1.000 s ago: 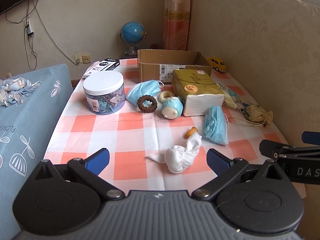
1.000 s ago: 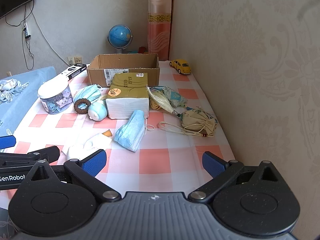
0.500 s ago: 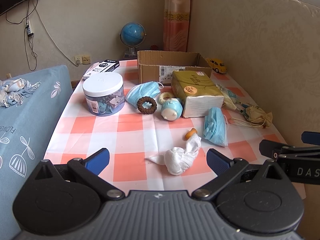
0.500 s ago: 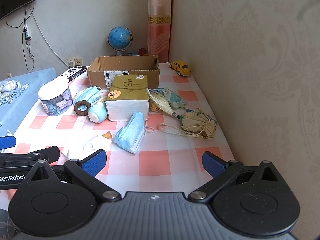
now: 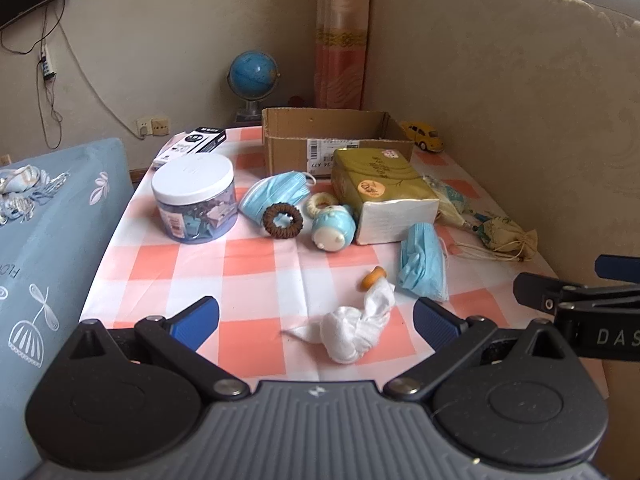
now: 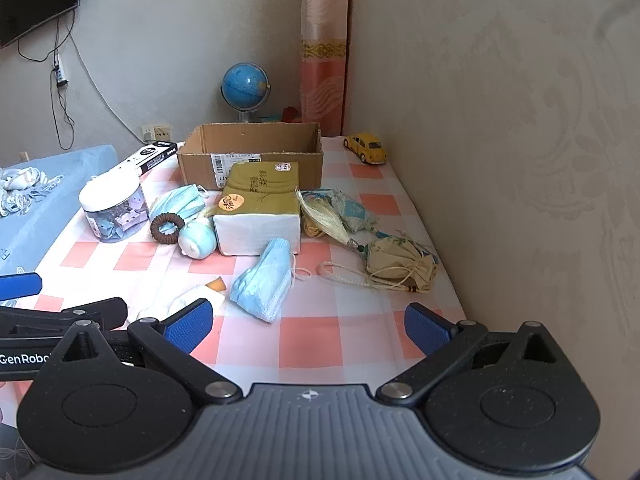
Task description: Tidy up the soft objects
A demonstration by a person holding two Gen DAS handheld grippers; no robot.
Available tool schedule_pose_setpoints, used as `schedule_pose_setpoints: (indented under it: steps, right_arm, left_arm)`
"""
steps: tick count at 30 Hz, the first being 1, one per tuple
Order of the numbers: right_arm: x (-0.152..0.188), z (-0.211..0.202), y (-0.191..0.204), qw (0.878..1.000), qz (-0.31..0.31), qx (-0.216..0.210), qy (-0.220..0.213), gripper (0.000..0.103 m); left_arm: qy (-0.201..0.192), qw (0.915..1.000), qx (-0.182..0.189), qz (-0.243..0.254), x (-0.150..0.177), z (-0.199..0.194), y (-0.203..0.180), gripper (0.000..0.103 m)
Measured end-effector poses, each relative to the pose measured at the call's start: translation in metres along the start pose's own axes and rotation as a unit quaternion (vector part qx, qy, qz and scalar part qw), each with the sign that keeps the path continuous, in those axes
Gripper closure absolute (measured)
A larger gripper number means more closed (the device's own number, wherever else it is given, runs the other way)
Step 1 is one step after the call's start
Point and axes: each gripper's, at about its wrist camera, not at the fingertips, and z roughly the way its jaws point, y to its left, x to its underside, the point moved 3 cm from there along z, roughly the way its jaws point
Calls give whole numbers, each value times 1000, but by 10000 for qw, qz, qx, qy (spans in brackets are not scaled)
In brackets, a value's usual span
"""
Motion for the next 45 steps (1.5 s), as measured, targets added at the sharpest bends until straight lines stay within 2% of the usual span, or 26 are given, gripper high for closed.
schedule_pose_setpoints:
  steps: [6, 13, 16, 23, 31, 34, 39, 44, 45]
  right_arm:
    - [-2, 5, 0, 9998, -167, 34, -53, 0]
    - [-1, 13, 0, 9991, -390, -50, -155, 0]
    - [1, 21, -1, 9986, -510, -52, -103, 0]
    - [9, 37, -5, 9968, -702, -368, -52, 0]
    - [20, 54, -9, 9949, -780, -634, 51, 0]
    - [22, 59, -11, 9944, -784, -697, 107, 0]
    - [23, 69, -13, 9941, -717, -789, 202, 0]
    - [20, 76, -13, 9937, -733, -815, 235, 0]
    - [20, 77, -13, 9936, -731, -830, 232, 0]
  left_arm:
    - [-86, 9996, 88, 270, -1, 7, -3, 1]
    - [18, 9973, 569, 463, 6, 19, 2, 1]
    - [44, 9959, 632, 649, 9, 25, 2, 1]
    - [153, 9908, 878, 1023, 17, 40, -2, 1]
    - [317, 9866, 1047, 1209, 21, 64, -4, 3]
    - [292, 9857, 1069, 1269, 21, 68, -4, 8]
    - [439, 9819, 1176, 1418, 23, 79, -8, 35]
    - [540, 9780, 1261, 1574, 26, 86, -13, 55]
    - [532, 9782, 1259, 1563, 26, 87, -12, 56]
